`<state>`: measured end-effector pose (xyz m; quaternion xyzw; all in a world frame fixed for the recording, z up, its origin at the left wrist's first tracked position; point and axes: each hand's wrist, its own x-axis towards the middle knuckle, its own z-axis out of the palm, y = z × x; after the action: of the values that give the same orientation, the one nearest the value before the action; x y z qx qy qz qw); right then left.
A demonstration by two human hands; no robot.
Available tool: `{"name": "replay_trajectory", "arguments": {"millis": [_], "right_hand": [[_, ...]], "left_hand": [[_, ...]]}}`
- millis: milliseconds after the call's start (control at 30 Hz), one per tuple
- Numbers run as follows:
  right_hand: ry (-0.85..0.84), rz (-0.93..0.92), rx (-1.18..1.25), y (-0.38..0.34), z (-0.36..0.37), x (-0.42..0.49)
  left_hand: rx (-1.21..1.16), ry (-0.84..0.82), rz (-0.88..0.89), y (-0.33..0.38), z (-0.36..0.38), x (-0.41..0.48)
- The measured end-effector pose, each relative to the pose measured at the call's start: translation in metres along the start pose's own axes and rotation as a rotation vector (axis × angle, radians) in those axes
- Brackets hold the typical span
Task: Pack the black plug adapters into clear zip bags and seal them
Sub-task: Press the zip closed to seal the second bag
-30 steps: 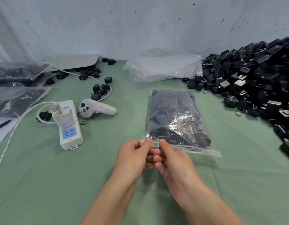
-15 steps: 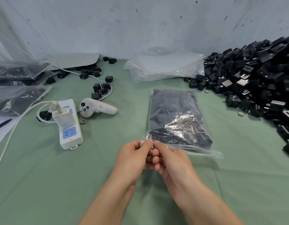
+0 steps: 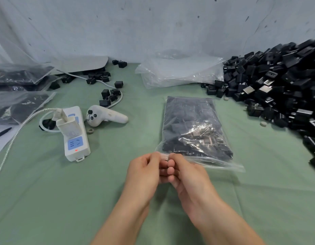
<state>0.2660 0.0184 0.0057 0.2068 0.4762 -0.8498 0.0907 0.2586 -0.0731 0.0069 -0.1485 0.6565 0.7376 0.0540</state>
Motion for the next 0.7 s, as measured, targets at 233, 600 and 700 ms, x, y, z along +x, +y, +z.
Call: {"name": "replay_trajectory", "arguments": {"millis": [233,600,700], "right_hand": [[0.002,0.057,0.025,-0.0005,-0.0022,0.0011],[0.114,0.085,0.111,-0.0019,0.0009,-0.0054],[0.176,0.089,0.141,-0.0056,0.0014,-0.0073]], "left_hand": [[-0.047,0.002,-0.039,0.0005,-0.0047,0.0012],[0.16,-0.013,0.055,-0.0032,0.0009,0.0001],[0.174,0.013,0.077,-0.0047,0.0007,0.0007]]}}
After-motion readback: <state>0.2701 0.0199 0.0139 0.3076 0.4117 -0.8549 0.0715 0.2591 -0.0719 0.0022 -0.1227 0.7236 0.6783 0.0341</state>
